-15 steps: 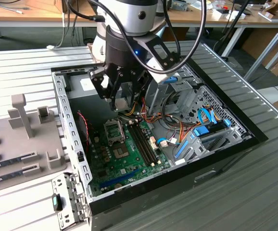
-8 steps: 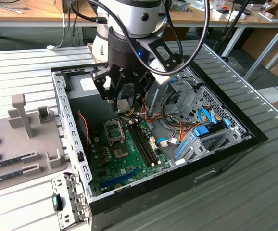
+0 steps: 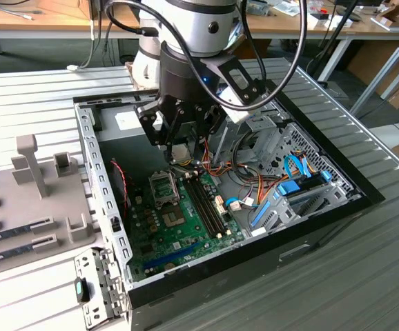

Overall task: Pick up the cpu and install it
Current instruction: 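Pick up the cpu and move it towards the insertion slot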

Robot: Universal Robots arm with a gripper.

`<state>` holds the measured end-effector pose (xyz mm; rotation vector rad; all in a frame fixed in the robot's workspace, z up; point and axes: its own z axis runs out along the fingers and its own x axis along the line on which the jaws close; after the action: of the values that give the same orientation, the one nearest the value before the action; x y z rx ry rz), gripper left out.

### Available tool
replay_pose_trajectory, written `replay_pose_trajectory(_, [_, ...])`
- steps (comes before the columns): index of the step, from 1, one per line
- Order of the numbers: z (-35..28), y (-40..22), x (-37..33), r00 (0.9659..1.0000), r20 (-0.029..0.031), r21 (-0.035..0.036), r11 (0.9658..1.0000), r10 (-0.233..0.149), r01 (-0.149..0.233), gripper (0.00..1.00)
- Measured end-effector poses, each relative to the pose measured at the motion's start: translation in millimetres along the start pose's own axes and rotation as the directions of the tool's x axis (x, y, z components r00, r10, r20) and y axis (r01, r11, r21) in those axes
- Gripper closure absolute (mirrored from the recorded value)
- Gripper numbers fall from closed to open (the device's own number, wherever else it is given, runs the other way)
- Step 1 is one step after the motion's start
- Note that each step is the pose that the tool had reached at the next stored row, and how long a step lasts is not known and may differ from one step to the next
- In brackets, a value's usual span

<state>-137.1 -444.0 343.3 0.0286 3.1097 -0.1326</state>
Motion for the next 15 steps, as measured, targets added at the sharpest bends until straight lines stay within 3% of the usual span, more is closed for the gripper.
replay_pose_trajectory(10, [2.1,-3.2,-4.7,1.0,0.0001,0.005,1.0,0.0,0.0,0.53])
replay_pose_trajectory(15, [5.3,-8.7,-6.3,1.0,0.0003,0.0072,1.0,0.0,0.0,0.53])
